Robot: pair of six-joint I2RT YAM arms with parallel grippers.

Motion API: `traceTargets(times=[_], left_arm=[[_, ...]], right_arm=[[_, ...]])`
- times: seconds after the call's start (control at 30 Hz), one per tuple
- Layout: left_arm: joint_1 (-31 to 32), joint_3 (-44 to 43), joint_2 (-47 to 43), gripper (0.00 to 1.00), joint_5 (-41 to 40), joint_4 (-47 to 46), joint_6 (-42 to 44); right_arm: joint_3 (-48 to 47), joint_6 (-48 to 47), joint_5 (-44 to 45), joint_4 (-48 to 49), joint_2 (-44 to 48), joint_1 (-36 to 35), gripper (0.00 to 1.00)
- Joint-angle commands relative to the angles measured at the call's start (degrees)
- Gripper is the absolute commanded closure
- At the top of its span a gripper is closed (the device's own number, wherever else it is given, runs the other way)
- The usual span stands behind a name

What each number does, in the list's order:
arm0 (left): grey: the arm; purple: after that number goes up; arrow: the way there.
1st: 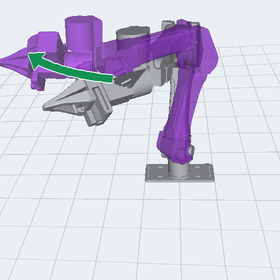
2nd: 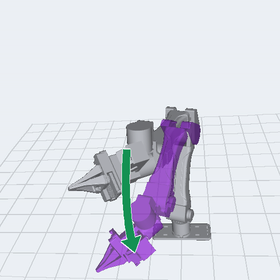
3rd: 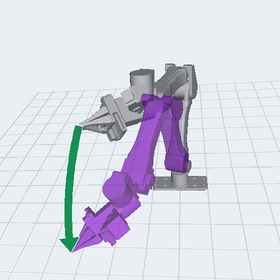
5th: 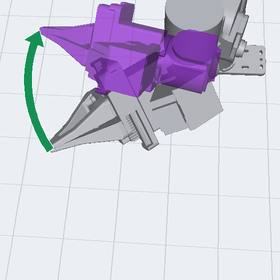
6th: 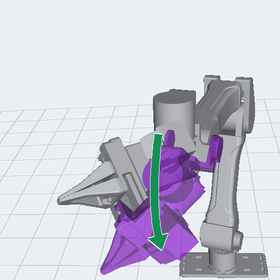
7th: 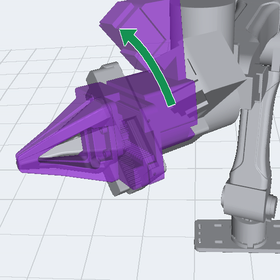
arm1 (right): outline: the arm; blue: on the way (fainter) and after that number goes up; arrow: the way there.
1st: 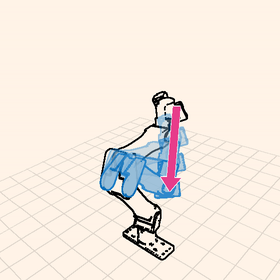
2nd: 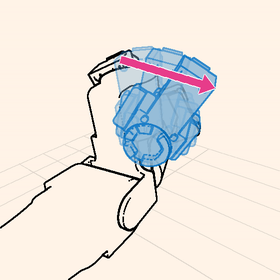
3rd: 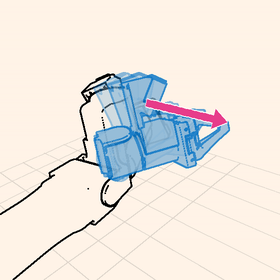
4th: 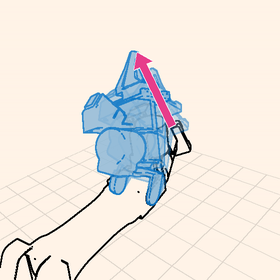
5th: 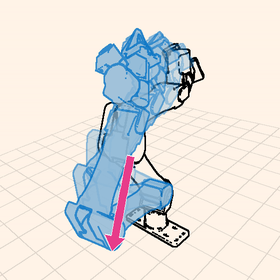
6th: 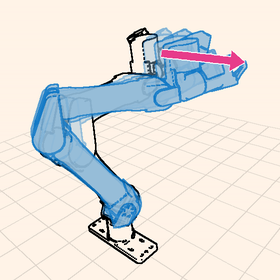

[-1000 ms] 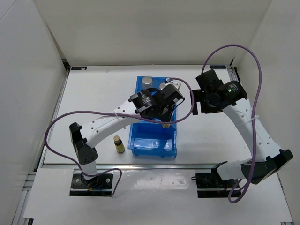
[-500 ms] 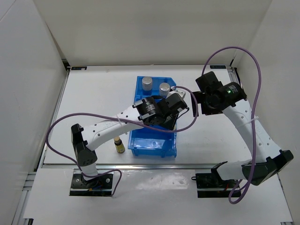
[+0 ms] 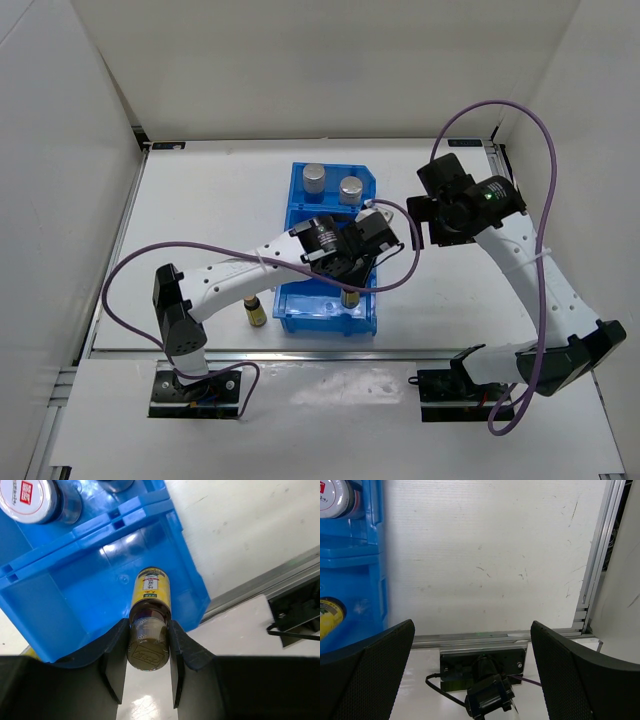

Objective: Organize the condiment bottles

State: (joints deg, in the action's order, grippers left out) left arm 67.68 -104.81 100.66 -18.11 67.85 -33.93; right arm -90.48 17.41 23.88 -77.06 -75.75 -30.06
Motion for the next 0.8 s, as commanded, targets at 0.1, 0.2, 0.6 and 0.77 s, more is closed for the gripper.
traceTargets(times=[0.1, 0.2, 0.6, 0.77], left_arm=[[0.3, 2.7, -1.1, 0.89, -5.4, -1.6, -0.6], [-0.9, 4.2, 0.3, 0.89, -6.0, -2.6, -1.2], [-1.9, 7.9, 2.9, 0.89, -4.7, -12.4, 0.8], [-1.9, 8.4, 2.4, 0.81, -3.7, -13.1, 1.3]], right_arm=[[-1.1, 0.3, -0.1, -2.2, -0.6, 0.2, 0.00], [-1.7, 0.3, -0.1, -2.2, -0.6, 0.2, 0.00], [-2.8, 0.3, -1.1, -3.3, -1.2, 0.2, 0.00], [-2.2, 0.3, -1.6, -3.3, -1.2, 0.2, 0.00]])
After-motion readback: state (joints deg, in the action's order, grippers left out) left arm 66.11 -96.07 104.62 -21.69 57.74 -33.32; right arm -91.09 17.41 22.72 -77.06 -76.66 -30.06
